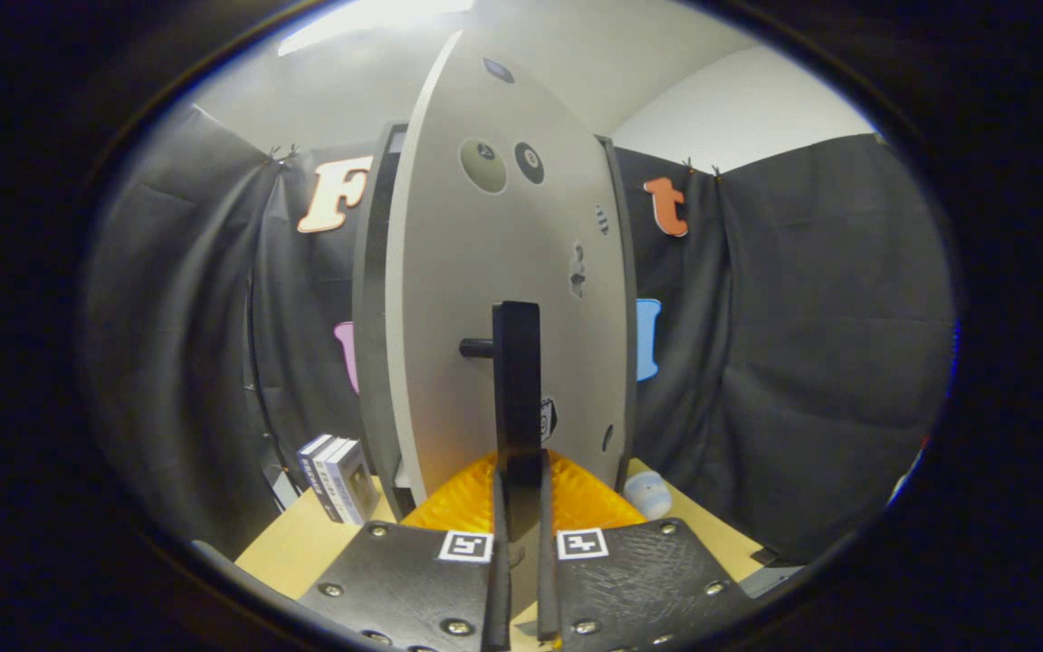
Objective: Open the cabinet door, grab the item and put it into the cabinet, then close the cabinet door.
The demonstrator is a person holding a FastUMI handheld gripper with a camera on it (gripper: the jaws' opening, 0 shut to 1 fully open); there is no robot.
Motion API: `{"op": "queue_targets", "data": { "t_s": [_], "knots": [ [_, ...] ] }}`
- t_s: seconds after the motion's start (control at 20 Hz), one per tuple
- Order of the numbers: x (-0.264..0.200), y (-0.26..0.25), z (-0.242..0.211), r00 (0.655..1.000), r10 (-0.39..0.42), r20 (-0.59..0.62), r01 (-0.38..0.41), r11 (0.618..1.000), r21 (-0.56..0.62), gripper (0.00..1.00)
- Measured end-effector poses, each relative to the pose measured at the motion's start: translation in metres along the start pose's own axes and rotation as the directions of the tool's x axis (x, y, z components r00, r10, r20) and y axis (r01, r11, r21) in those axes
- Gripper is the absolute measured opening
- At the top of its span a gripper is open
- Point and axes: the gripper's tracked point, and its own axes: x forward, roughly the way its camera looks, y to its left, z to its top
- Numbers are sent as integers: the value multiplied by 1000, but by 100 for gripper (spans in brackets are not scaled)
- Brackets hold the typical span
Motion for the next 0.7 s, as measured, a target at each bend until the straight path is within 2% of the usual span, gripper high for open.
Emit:
{"op": "queue_targets", "data": {
  "t_s": [0.45, 0.7],
  "knots": [
    [-18, -56, 8, 989, -151, 9, 151, 988, 17, 11],
    [-22, -88, 9, 982, -190, 12, 190, 982, -1, 11]
  ]
}}
